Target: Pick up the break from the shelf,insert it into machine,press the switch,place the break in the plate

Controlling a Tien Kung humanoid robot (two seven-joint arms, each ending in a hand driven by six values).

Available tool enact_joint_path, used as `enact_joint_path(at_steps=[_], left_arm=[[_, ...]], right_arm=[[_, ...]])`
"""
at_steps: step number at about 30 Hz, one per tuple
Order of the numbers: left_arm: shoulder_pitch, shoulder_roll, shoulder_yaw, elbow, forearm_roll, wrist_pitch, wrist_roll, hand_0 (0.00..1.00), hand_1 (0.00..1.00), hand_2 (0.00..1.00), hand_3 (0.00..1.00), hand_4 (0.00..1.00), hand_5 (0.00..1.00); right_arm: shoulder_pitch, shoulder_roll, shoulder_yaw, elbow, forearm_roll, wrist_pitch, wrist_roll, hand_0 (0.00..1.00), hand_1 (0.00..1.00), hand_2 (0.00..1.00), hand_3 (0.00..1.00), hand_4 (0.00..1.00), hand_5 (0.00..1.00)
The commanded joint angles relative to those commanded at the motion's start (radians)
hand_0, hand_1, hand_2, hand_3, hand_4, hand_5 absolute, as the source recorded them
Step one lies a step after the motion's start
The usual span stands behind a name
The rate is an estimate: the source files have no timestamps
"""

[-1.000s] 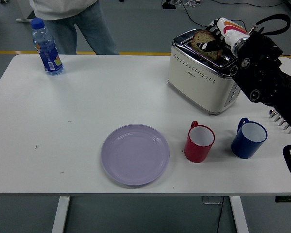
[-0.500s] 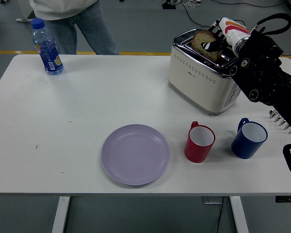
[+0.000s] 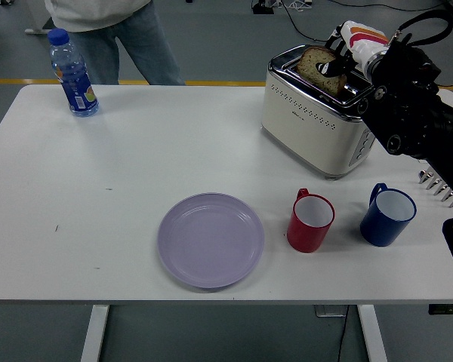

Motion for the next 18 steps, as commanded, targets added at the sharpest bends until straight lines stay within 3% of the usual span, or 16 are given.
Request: enact_joint_path(at_steps=[1,2,14,15,18], left_arm=[[0.000,0.000,0.002,0.000,-0.003,0.000,0.000,0.696,0.718,0.700,0.572,0.308,0.814],[-0.001,0.000,0.002,0.000,-0.004,0.000,0.000,0.696,0.719,0.700,0.572,0.308,0.813],[-0.002,0.000,0.000,0.000,-0.007,0.003,-0.001,0.697,0.719,0.699,0.572,0.307,0.813],[-0.002,0.000,0.001,0.000,-0.007,0.002,-0.001,0.697,0.718,0.700,0.572,0.306,0.811],[-0.003,0.000,-0.001,0.000,-0.004,0.002,0.000,0.697,0.718,0.700,0.572,0.306,0.811]], right_arm=[[0.001,0.000,-0.005,-0.001,0.002,0.001,-0.001,0.386,0.426,0.480,0.582,0.730,0.287],[0.002,0.000,-0.009,-0.003,0.006,0.004,-0.001,0.322,0.383,0.444,0.554,0.707,0.260],[0.009,0.000,-0.029,0.002,0.004,0.007,0.013,0.313,0.371,0.442,0.543,0.696,0.247],[0.010,0.000,-0.028,0.004,0.001,0.006,0.016,0.273,0.324,0.432,0.506,0.661,0.213],[0.013,0.000,-0.029,0.011,-0.013,0.004,0.025,0.273,0.324,0.432,0.506,0.661,0.213]])
